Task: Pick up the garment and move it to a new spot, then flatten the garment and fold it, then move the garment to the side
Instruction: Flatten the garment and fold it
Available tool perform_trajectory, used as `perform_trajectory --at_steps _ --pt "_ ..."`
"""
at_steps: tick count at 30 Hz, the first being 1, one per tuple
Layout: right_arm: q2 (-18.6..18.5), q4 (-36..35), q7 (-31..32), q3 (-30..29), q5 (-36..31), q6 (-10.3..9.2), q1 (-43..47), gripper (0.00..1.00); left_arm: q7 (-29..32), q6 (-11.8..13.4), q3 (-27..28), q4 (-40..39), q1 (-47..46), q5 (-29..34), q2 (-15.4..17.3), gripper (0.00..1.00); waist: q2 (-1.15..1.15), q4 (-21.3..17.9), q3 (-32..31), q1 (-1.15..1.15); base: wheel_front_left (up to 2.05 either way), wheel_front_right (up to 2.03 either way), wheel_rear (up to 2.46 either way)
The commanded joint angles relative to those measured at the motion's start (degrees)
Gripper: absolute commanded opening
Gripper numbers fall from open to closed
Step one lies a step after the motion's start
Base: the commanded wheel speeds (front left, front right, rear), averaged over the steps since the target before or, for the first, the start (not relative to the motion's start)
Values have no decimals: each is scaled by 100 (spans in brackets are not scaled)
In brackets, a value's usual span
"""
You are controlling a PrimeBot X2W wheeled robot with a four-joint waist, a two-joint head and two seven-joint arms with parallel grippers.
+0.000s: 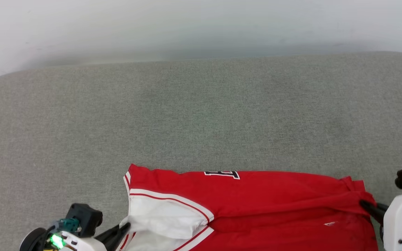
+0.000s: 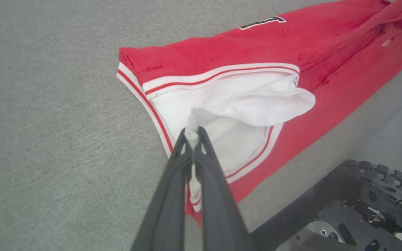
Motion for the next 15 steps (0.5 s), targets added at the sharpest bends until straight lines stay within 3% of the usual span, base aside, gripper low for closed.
perform_trajectory --at_steps 1,5,15 --pt "11 -78 25 -10 -104 -4 163 0 -18 -17 -55 93 99 30 20 0 0 -16 10 1 0 0 0" --pt "-8 -144 52 99 -216 -4 332 0 63 -64 -258 366 205 116 -39 0 0 -55 54 1 0 0 0" --pt "-370 27 -225 729 -733 -5 133 0 66 -395 -719 1241 -57 285 -565 0 0 -54 204 1 0 0 0"
